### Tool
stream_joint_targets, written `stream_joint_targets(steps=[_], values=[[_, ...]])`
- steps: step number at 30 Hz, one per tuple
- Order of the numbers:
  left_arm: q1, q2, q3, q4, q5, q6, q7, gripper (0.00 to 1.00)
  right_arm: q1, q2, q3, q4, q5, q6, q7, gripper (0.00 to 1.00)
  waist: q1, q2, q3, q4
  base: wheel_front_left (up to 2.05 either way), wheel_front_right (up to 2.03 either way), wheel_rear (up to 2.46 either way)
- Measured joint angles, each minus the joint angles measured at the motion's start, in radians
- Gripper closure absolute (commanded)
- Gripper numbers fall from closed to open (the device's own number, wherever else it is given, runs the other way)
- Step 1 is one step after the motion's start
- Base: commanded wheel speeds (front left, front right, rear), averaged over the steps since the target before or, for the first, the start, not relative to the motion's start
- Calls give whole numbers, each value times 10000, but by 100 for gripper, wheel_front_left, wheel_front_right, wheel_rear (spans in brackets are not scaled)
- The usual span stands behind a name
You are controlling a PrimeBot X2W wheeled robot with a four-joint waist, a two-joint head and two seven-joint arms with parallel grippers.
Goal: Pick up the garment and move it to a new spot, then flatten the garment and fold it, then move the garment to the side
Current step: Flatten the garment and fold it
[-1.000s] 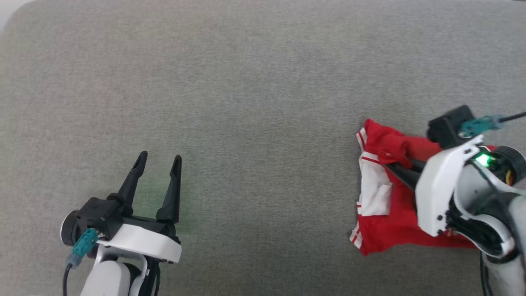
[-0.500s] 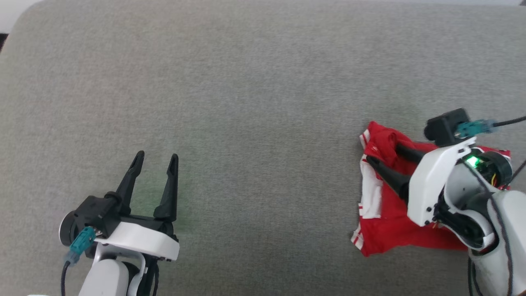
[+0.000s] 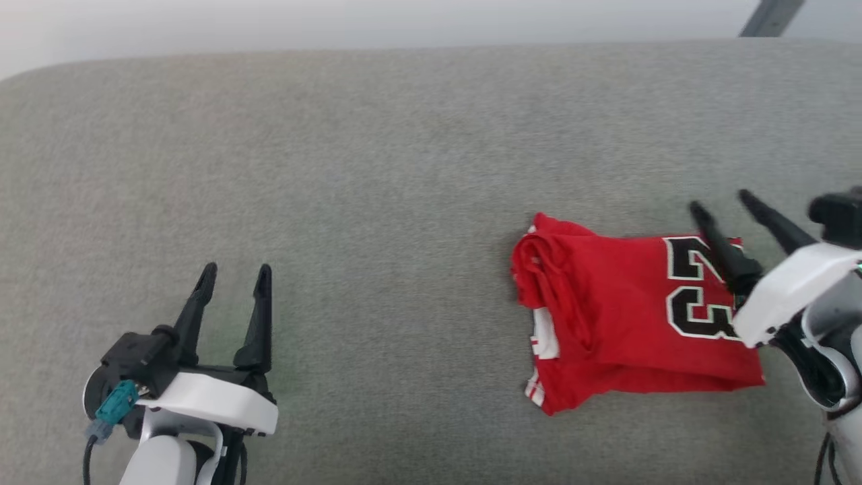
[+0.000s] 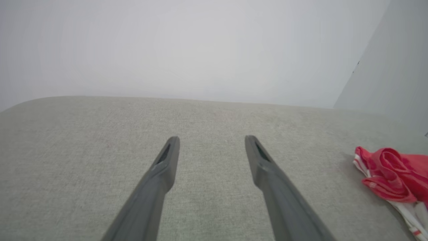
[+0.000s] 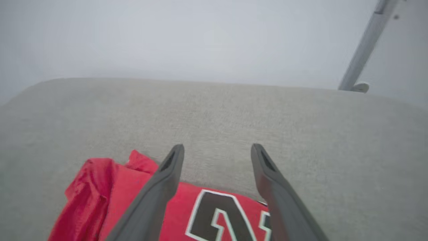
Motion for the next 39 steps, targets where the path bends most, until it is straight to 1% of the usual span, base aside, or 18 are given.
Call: stream_joint_targets(steps=[5,9,13,20,23,28,32,39], values=[[136,105,159,188,-117,0,0,0,-9,48,-90,1300,-276,0,-2010,0,0,0,-345,-378,0,0,0],[296,136,245,265,-286,2,0,0,208,207,-105,1866,-433,0,-3333,0,0,0,-690,-553,0,0,0],[732,148,380,169,-291,0,0,0,864,443,-320,2067,-652,0,-3969,0,0,0,-1088,-610,0,0,0],[1602,86,686,-485,-261,2,0,0,1824,886,-876,1461,-1243,0,-4236,0,0,0,-1425,-579,0,0,0],[1896,35,819,-708,-192,2,0,0,2084,928,-1020,1250,-1400,0,-4249,0,0,0,-1469,-554,0,0,0],[2607,-230,1124,-1216,-12,2,0,0,2758,968,-1475,744,-1538,0,-4234,0,0,0,-1512,-474,0,0,0],[2862,-284,1160,-1440,50,2,0,0,3004,1032,-1848,405,-1572,0,-4069,0,0,0,-1490,-446,0,0,0],[2885,-341,1202,-1521,82,0,0,0,3195,1170,-2052,-23,-1559,0,-3649,0,0,0,-1441,-478,0,0,0]])
